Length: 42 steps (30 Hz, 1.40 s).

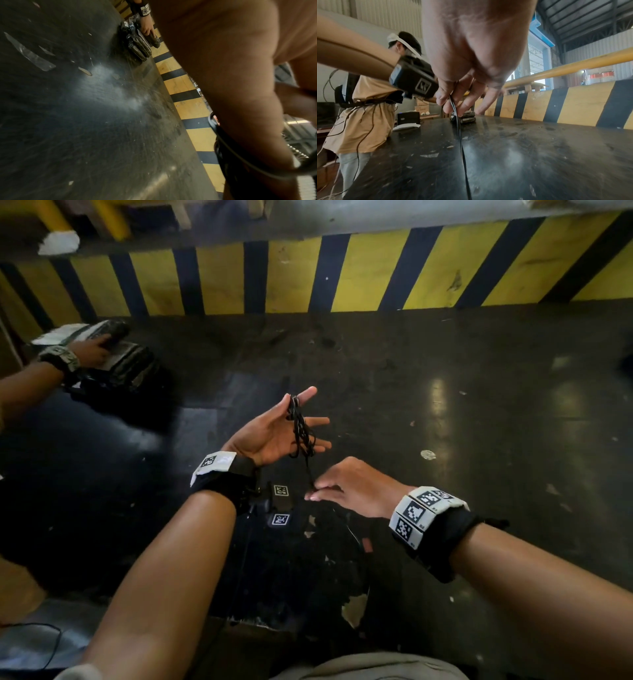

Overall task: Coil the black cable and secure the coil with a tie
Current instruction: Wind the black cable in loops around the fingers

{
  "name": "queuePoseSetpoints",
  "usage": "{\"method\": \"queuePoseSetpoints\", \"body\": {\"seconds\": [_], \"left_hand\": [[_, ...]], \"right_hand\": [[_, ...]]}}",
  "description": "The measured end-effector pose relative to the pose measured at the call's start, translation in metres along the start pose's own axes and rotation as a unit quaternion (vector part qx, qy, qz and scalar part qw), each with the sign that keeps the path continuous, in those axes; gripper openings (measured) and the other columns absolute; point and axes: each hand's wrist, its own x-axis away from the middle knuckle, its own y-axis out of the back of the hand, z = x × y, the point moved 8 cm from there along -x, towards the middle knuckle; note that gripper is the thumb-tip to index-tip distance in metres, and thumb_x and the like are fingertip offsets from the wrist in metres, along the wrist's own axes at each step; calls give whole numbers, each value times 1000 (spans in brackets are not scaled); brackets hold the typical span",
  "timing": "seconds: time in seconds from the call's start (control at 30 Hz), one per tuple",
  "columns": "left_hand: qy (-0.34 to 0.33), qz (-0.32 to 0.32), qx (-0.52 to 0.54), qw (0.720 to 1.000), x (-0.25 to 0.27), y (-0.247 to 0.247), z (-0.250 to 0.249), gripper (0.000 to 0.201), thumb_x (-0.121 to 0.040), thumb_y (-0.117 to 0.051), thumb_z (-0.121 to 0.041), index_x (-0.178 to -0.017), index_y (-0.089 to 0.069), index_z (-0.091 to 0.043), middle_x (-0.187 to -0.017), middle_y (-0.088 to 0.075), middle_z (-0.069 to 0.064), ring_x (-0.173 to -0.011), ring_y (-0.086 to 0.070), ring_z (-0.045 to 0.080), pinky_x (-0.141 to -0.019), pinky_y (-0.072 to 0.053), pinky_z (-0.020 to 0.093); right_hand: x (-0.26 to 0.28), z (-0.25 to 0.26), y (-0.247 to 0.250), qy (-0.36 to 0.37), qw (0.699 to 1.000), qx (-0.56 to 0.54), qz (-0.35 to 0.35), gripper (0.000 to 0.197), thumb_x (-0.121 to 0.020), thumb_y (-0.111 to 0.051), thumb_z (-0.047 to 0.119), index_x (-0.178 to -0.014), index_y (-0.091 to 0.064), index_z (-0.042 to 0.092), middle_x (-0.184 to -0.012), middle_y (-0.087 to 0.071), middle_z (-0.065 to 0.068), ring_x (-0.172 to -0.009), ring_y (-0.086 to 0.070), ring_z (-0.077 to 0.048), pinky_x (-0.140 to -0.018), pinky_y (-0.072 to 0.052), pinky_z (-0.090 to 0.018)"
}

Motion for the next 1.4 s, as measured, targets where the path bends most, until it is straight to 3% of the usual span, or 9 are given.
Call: {"method": "queuePoseSetpoints", "body": {"seconds": [0.07, 0.2, 0.27, 0.4, 0.53, 0.97, 1.1, 1.23, 1.4], "left_hand": [[25, -21, -11, 999, 3, 6, 11, 48, -103, -35, -50, -146, -49, -37, -156, -34, 33, -124, -51, 60, -108, -41, 62], [81, -45, -44, 995, 17, 16, 30, 61, -94, -60, -48, -151, -45, -29, -155, -34, 30, -127, -52, 52, -108, -40, 64], [98, -34, -63, 993, 24, 15, 40, 76, -89, -70, -47, -154, -40, -22, -156, -33, 32, -125, -48, 49, -113, -29, 70], [153, -32, -85, 984, 37, 9, 52, 88, -70, -87, -51, -146, -53, -23, -157, -33, 30, -115, -58, 51, -100, -50, 61], [181, 10, -105, 978, 56, 2, 57, 71, -74, -85, -50, -137, -64, -28, -156, -34, 25, -115, -66, 39, -102, -48, 59], [120, 73, 5, 990, 114, 2, 37, 61, -90, -69, -44, -146, -53, -26, -157, -36, 28, -124, -51, 55, -107, -39, 63], [106, 86, 17, 991, 121, -5, 33, 54, -89, -70, -46, -140, -60, -29, -155, -37, 28, -125, -50, 55, -106, -41, 61], [99, 87, 28, 991, 125, -8, 32, 48, -93, -63, -47, -138, -60, -29, -156, -34, 30, -135, -35, 59, -110, -33, 64], [85, 156, 22, 984, 126, -37, 20, 46, -97, -55, -47, -138, -59, -28, -159, -26, 30, -136, -33, 58, -111, -35, 63]], "right_hand": [[3, 11, 11, 18, 999, 46, -1, 36, -100, -61, 30, -65, -54, 35, -72, -62, 19, -64, -58, 4, -63, -43, -23], [2, 21, 36, 14, 992, 122, 5, 21, -101, -56, 28, -106, -77, 26, -98, -69, 9, -82, -60, -5, -79, -52, -30], [-6, 27, 53, 6, 987, 161, -1, 20, -99, -57, 26, -102, -77, 27, -99, -72, 4, -84, -68, -15, -79, -57, -39], [-23, 51, 81, 3, 973, 230, -11, 18, -96, -61, 25, -104, -77, 28, -104, -74, 0, -90, -71, -22, -82, -58, -42], [-43, 73, 105, -1, 962, 271, -28, 21, -93, -62, 24, -106, -77, 28, -110, -74, -2, -98, -71, -27, -87, -57, -45], [-78, 107, 116, 27, 939, 337, -63, 25, -100, -56, 29, -113, -77, 23, -117, -76, 3, -109, -69, -25, -96, -50, -40], [-81, 104, 120, 14, 936, 341, -90, 25, -100, -56, 31, -110, -77, 25, -112, -78, 4, -103, -70, -26, -94, -50, -38], [-81, 102, 117, 11, 935, 342, -96, 24, -100, -57, 30, -112, -77, 25, -114, -78, 5, -106, -71, -24, -96, -51, -40], [-79, 70, 104, -47, 950, 289, -105, 20, -98, -63, 26, -110, -78, 28, -109, -79, 1, -103, -73, -24, -91, -53, -35]]}}
